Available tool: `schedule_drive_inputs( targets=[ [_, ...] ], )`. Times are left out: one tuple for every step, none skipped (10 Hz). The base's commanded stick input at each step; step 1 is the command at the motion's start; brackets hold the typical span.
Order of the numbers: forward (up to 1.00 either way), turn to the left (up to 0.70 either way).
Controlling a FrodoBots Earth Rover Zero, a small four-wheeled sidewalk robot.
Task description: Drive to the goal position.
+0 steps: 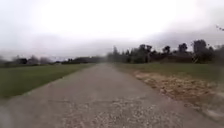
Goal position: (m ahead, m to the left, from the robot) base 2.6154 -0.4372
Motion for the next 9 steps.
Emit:
schedule_drive_inputs(
  targets=[
    [0.85, 0.0],
    [0.85, 0.0],
    [0.85, 0.0],
    [0.85, 0.0],
    [0.85, 0.0],
    [0.85, 0.0],
    [0.85, 0.0],
    [0.85, 0.0],
    [0.85, 0.0]
  ],
)
